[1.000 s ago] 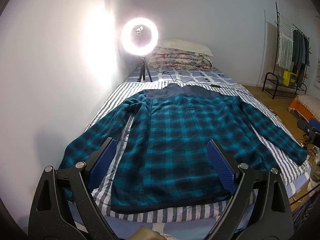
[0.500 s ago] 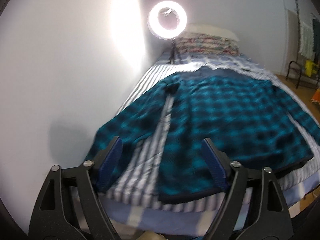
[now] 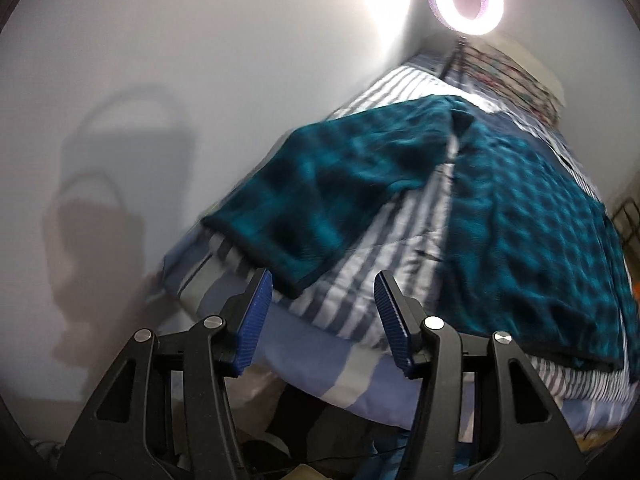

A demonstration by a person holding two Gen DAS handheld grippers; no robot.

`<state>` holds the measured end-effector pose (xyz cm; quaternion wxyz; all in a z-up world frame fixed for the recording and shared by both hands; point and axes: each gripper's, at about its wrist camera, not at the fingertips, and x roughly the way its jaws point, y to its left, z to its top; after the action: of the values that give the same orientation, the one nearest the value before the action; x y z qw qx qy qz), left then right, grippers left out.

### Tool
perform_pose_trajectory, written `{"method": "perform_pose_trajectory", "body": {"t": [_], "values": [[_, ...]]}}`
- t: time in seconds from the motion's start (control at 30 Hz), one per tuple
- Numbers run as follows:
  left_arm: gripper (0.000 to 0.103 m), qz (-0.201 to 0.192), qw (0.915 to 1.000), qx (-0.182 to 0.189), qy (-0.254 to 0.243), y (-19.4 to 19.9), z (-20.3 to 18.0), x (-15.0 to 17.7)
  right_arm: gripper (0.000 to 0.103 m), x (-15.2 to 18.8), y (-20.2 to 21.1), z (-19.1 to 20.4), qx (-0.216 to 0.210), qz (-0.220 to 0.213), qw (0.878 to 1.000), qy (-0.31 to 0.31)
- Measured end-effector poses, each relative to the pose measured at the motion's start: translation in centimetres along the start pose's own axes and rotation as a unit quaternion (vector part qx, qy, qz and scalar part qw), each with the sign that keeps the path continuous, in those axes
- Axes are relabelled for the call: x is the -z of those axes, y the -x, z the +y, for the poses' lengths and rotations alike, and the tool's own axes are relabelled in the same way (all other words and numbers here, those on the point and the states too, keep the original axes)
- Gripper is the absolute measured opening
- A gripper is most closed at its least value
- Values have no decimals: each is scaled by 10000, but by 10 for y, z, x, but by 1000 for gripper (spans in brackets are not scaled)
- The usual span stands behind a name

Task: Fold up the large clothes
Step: 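Grasp the plaid shirt's front hem edge with the left tool and lift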

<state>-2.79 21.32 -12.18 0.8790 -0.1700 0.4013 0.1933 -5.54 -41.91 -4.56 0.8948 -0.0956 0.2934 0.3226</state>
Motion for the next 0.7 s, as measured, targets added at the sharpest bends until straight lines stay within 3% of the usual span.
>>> {"method": "perform_pose_trajectory", "body": {"t": [0.23, 0.47, 0.53, 0.57, 0.6, 0.7], "values": [[55, 265, 9970, -96, 727, -30, 23, -5, 82, 2, 5, 3, -231, -32, 9997, -68], [55, 437, 9945, -380, 868, -67, 22, -16, 82, 0, 10, 3, -265, -132, 9995, -137], [45, 375, 9947, -559, 781, -72, 19, -17, 82, 0, 11, 4, -252, -159, 9995, -98], [19, 321, 9950, -661, 681, -73, 17, -18, 82, 0, 12, 5, -241, -163, 9995, -81], [5, 250, 9954, -748, 547, -74, 13, -19, 82, 1, 12, 5, -238, -164, 9996, -66], [1, -139, 9970, -731, 231, -64, 1, -22, 82, 1, 12, 5, -236, -141, 9996, -60]]}}
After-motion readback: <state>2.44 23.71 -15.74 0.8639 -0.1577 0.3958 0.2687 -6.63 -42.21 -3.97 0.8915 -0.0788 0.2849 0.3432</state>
